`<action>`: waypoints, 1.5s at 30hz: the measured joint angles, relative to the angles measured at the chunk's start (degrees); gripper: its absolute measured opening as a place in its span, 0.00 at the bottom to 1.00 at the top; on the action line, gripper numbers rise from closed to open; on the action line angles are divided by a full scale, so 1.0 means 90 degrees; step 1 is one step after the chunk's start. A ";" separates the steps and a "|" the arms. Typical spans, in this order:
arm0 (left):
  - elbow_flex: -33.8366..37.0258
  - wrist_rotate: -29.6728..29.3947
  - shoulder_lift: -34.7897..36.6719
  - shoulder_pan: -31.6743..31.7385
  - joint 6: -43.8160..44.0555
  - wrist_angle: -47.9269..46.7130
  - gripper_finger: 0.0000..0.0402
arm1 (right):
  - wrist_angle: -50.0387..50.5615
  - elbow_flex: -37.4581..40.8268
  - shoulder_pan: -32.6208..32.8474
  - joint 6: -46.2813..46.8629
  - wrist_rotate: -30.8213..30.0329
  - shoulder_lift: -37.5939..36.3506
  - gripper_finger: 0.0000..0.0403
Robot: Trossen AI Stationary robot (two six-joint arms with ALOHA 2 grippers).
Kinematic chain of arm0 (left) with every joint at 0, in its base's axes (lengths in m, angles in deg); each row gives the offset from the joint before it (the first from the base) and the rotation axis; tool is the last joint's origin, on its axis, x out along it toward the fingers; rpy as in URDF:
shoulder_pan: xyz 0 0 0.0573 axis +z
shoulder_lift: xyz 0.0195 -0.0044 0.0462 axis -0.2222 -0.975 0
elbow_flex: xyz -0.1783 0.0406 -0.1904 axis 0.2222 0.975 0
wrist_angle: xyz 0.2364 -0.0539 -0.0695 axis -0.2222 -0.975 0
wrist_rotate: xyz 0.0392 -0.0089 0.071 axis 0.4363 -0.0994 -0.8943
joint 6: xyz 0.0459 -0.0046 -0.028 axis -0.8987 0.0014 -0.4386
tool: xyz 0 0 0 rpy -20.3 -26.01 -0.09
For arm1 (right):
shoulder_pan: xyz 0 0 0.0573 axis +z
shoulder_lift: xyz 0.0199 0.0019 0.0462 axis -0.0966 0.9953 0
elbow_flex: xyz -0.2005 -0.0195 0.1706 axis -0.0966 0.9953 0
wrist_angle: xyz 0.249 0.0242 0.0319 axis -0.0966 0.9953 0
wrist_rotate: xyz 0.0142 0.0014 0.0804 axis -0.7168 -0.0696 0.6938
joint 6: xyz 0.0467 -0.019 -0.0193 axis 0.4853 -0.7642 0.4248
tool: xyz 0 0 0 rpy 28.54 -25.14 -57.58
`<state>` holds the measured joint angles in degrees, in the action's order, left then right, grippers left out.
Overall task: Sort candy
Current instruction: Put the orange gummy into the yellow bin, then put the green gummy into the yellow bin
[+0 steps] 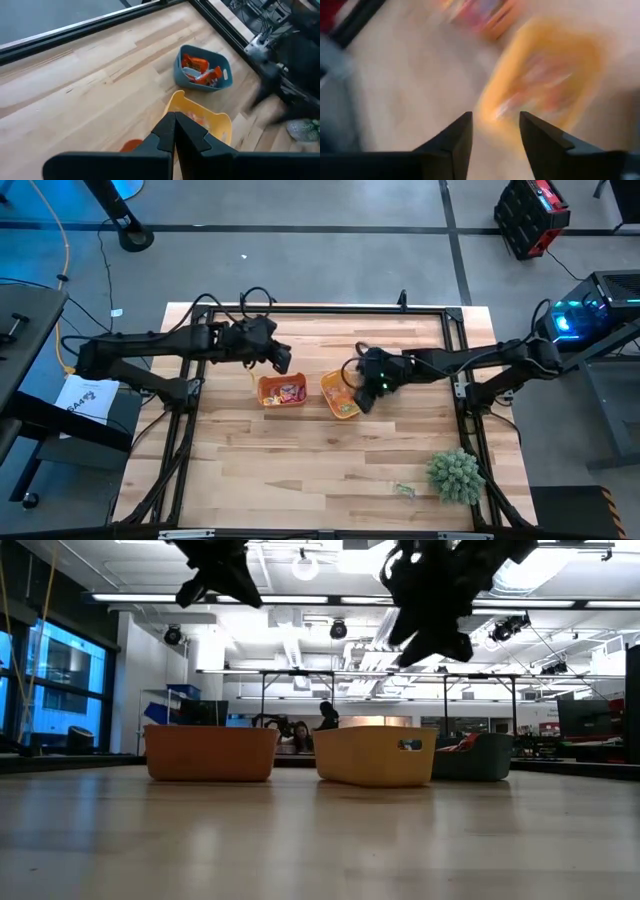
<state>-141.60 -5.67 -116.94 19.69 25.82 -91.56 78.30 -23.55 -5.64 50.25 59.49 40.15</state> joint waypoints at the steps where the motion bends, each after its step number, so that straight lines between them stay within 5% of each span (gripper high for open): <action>1: 0.0000 0.0004 0.0023 -0.0015 -0.0016 -0.0028 0.00 | 0.0070 -0.0001 0.0122 0.0002 0.0537 0.0000 0.41; 4: 0.0000 0.0003 0.0051 -0.0087 -0.0133 -0.0059 0.00 | 0.0448 0.0019 0.0898 0.0275 0.1288 0.0000 0.42; 9: 0.0000 0.0003 0.0048 -0.0114 -0.0181 -0.0060 0.00 | 0.0964 0.0374 0.2672 0.1159 0.1318 -0.0002 0.41; 18: 0.0000 0.0000 0.0048 0.0017 -0.0405 -0.0050 0.00 | -0.0333 0.1362 0.4386 0.3516 0.1253 0.0333 0.40; 30: 0.0000 0.0000 0.0048 0.0083 -0.0409 -0.0055 0.00 | -0.1213 0.1518 0.4439 0.3553 0.1307 0.1660 0.39; 35: 0.0002 -0.0002 0.0048 0.0083 -0.0413 -0.0050 0.00 | -0.0894 0.1477 0.4215 0.3603 0.1118 0.1647 0.13; 37: 0.0002 -0.0002 0.0048 0.0083 -0.0509 -0.0025 0.00 | -0.0561 0.1377 0.3967 0.3248 0.0751 0.1508 0.04; 45: 0.0002 0.0068 0.0205 0.0178 -0.0786 0.0330 0.00 | 0.1158 0.0362 0.2435 0.0757 -0.0483 0.0406 0.02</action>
<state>-141.58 -5.06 -115.09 21.29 18.75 -88.59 88.73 -20.30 16.28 57.07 55.14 43.80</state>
